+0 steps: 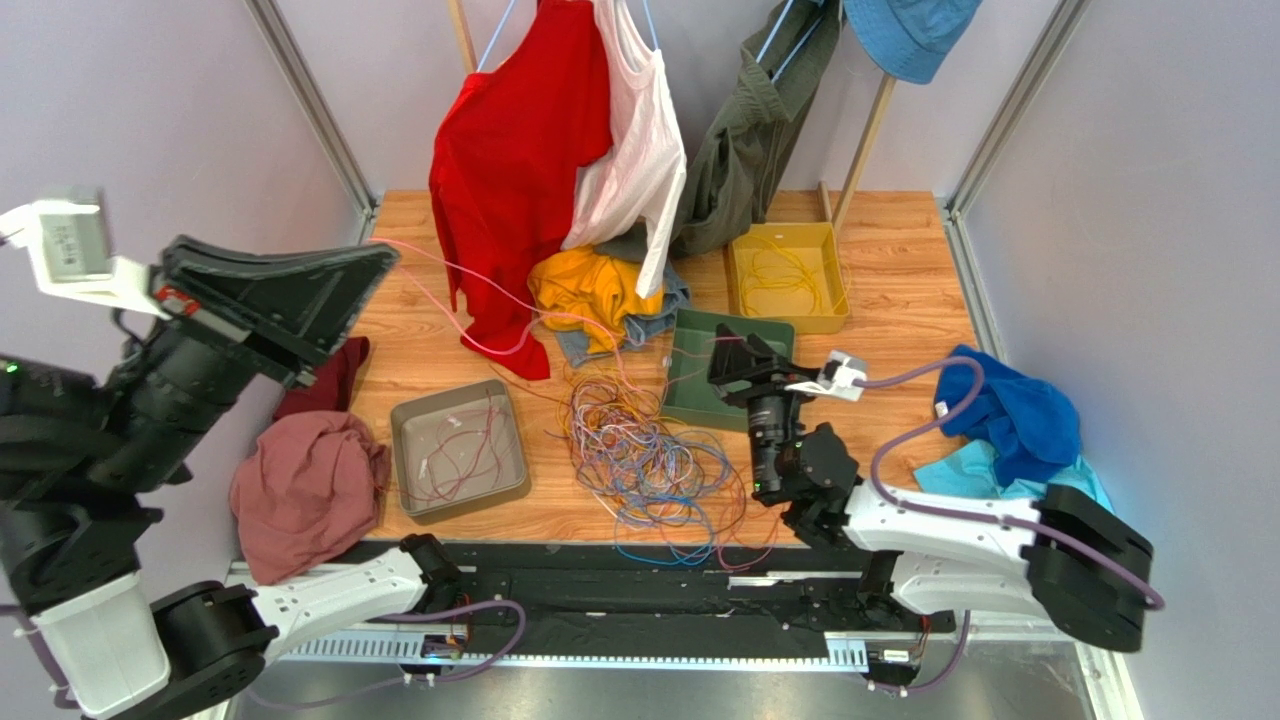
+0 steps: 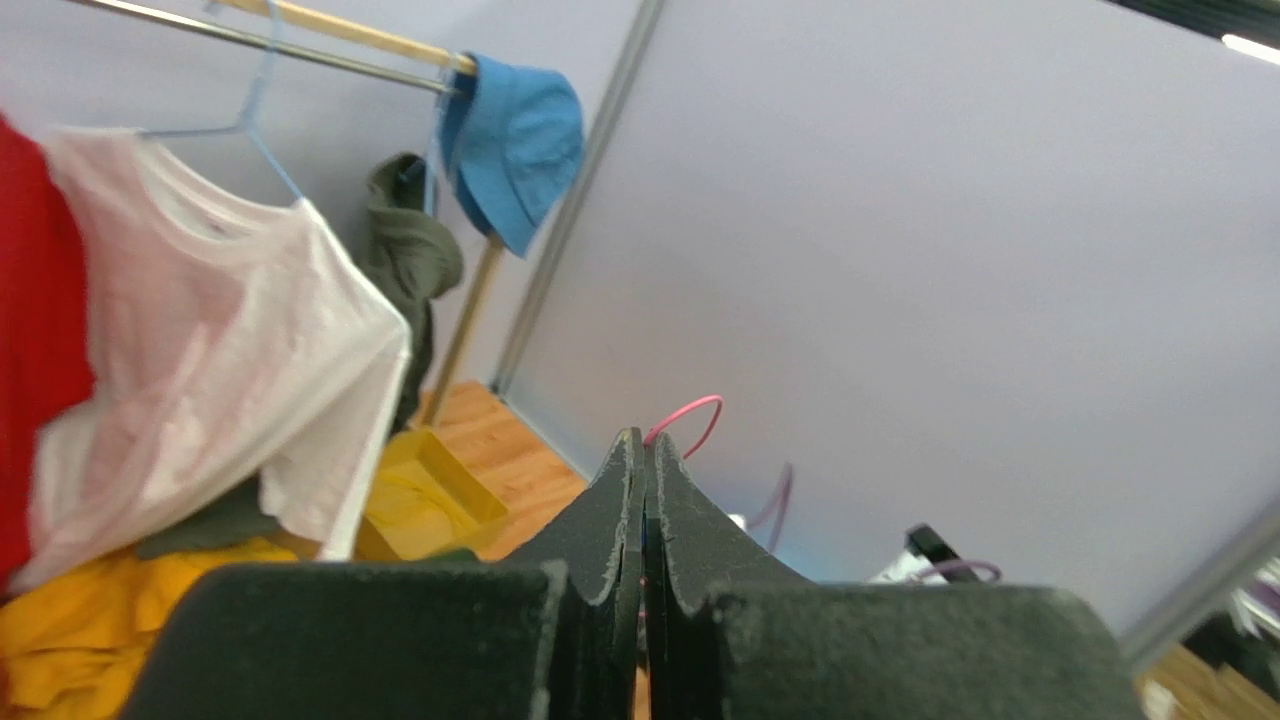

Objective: Untangle the cables

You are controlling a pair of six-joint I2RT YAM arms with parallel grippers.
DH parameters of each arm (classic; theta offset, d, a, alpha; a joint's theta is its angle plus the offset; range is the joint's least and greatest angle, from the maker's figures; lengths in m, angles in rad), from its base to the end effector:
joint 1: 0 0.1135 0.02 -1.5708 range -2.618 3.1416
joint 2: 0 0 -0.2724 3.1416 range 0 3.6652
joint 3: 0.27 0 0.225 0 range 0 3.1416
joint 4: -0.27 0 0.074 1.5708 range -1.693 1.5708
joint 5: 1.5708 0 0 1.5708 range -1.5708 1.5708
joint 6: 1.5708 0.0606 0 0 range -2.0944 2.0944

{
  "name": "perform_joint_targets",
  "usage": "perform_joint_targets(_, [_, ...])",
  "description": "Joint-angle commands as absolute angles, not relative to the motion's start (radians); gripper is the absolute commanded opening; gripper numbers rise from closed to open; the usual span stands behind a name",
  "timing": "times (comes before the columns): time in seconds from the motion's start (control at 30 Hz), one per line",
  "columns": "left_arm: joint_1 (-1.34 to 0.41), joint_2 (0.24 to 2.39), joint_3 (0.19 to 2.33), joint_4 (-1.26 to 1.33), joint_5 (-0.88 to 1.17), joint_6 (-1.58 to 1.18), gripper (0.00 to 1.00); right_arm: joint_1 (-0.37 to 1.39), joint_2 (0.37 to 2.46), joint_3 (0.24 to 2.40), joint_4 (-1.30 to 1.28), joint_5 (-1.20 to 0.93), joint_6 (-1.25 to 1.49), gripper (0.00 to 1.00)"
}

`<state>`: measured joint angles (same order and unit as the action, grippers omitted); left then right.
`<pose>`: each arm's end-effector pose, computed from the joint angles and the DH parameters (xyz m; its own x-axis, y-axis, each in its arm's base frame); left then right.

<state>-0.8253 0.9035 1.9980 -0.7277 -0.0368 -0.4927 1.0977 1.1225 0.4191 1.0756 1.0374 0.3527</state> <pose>0.0173 -0.0155 0.5960 -0.1219 -0.5647 -0.8162 0.7415 0.4948 -0.4532 0.1393 0.1576 0.3026 0.1254 0.6305 -0.7660 -0.1390 0.7757 0.6157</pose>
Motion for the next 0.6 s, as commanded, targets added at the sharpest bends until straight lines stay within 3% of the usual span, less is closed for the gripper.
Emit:
perform_joint_targets(0.0, [-0.828, 0.888, 2.06, -0.769, -0.271, -0.388, 0.0, 1.057, 0.977, 0.411, 0.716, 1.083, 0.506, 0.61])
perform_joint_targets(0.2, [-0.828, 0.913, 2.166, -0.776, -0.394, -0.311, 0.0, 1.008, 0.825, 0.393, 0.455, 1.072, 0.592, 0.64])
perform_joint_targets(0.57, [-0.828, 0.982, 2.23, -0.75, -0.379, -0.298, 0.0, 0.957, 0.609, 0.325, 0.33, 0.991, 0.585, 0.65])
